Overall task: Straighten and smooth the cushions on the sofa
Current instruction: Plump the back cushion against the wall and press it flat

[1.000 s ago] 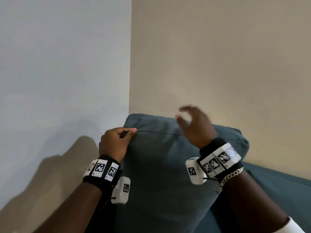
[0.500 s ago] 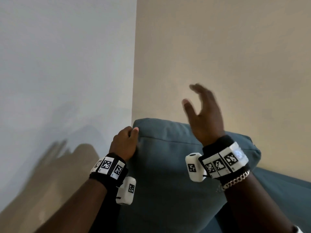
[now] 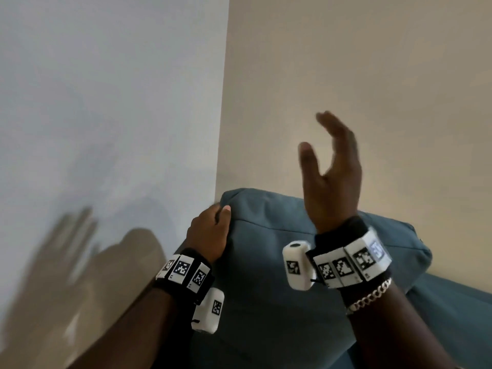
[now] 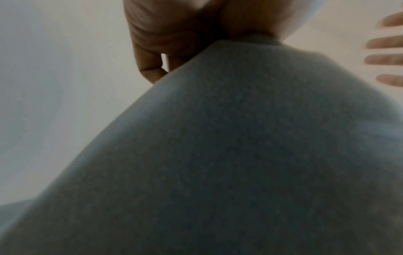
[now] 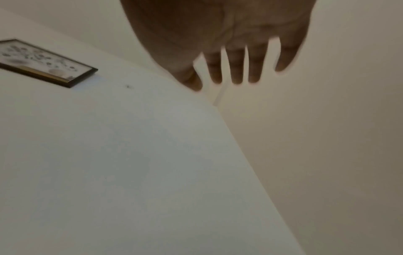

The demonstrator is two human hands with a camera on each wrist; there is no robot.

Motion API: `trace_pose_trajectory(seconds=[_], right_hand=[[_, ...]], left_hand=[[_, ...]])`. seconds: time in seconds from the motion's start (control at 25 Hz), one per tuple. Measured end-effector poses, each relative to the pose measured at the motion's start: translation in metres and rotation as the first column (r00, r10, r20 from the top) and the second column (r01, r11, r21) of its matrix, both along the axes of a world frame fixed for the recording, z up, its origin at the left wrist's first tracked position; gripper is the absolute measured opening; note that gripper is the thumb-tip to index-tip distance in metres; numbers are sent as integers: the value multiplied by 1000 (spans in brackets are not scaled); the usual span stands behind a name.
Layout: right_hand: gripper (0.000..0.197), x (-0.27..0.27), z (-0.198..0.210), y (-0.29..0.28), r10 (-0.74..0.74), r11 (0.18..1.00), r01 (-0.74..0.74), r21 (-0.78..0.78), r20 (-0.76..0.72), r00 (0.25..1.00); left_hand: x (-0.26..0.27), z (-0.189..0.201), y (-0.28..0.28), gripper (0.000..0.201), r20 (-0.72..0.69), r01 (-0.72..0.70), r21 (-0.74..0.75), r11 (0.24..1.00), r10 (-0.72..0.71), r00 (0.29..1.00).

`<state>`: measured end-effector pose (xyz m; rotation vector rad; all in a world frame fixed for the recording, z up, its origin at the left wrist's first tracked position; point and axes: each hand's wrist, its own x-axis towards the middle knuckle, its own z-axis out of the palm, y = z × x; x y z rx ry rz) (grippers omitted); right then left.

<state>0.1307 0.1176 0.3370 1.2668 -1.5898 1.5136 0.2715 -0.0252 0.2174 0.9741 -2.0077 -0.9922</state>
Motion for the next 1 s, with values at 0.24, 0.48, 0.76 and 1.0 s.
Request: trace_pose_trajectory(seconds=[0.24,0.48,0.76,1.0], right_hand=[[54,18,-95,-35,166,207,291,934,-326,930],[44,17,-15,-16,-14,999,14,35,-10,1000],[38,6,-59,-28,92,599,36,800,-113,989],[55,3,-81,-2,-185,658,299,691,-237,954]], left_hand=[[4,-11,12,42,7,96,-104,990,-96,995],[1,-10,13,39,-55,77,-100,992,-82,995],[9,-19,14,31,11,125,-68,990,-124,992],[9,-20,12,37,-16,75,-99,992,-77,997]])
